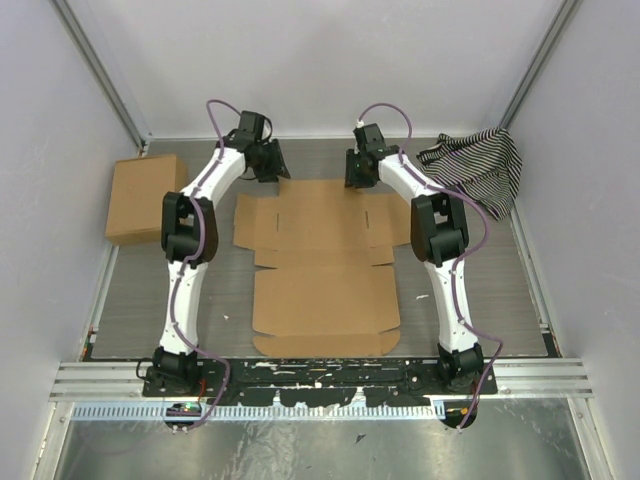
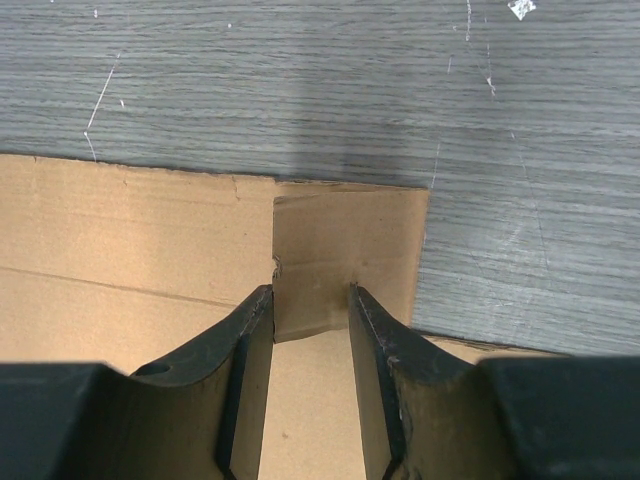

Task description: Fold the paper box

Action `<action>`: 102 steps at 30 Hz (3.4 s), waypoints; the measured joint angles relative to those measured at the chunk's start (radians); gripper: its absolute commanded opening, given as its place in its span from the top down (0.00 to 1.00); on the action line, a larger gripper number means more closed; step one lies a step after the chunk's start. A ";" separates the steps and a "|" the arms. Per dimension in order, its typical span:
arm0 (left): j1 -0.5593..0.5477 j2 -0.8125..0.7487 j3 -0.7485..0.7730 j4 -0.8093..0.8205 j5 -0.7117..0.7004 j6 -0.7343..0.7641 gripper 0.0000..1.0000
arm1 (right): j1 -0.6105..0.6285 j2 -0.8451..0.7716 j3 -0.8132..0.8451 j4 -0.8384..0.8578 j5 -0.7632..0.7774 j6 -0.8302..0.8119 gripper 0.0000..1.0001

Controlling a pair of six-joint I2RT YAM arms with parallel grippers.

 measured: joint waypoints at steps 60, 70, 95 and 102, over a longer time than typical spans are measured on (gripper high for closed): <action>-0.010 -0.764 -1.106 0.192 -0.011 -0.056 0.45 | -0.012 -0.756 -1.049 0.103 0.006 0.161 0.28; -0.010 -0.741 -1.139 0.211 -0.010 -0.055 0.45 | -0.012 -0.726 -1.053 0.140 -0.025 0.161 0.31; -0.012 -0.682 -1.137 0.217 0.014 -0.050 0.49 | -0.012 -0.731 -1.054 0.134 -0.055 0.153 0.34; -0.032 -0.723 -1.122 0.207 0.020 -0.055 0.49 | -0.011 -0.766 -1.024 0.098 -0.073 0.152 0.35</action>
